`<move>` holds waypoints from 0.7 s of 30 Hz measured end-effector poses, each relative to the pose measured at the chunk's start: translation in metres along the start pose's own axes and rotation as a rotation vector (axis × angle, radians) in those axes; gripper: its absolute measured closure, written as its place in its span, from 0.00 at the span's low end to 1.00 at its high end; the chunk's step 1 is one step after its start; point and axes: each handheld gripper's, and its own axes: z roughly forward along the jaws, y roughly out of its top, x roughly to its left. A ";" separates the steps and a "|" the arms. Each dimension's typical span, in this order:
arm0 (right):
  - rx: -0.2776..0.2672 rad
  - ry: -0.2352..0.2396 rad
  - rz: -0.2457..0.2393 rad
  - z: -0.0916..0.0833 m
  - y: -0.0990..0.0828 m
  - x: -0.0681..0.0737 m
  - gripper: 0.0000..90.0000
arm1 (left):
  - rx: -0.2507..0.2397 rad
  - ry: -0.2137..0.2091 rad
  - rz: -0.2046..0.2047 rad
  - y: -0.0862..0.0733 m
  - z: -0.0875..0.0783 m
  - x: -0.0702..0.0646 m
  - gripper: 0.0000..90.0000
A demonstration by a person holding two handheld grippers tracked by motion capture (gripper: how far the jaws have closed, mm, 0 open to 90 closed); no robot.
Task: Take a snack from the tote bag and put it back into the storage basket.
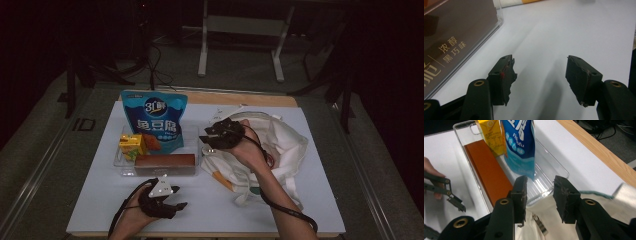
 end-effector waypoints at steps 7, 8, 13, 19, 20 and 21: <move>0.026 -0.010 -0.009 -0.011 -0.010 -0.006 0.69 | 0.001 -0.001 0.000 0.000 0.001 0.000 0.44; 0.031 -0.013 -0.011 -0.012 -0.011 -0.007 0.69 | 0.001 -0.002 -0.001 0.000 0.001 0.000 0.44; 0.061 -0.028 -0.008 -0.017 -0.017 -0.012 0.67 | 0.002 -0.003 -0.001 0.000 0.001 0.000 0.44; 0.101 -0.046 -0.011 -0.023 -0.026 -0.019 0.66 | 0.002 -0.003 -0.001 0.000 0.001 -0.001 0.44; 0.101 -0.046 -0.011 -0.023 -0.026 -0.019 0.66 | 0.002 -0.003 -0.001 0.000 0.001 -0.001 0.44; 0.105 -0.050 -0.008 -0.024 -0.027 -0.020 0.65 | 0.003 -0.005 -0.001 0.000 0.001 -0.001 0.44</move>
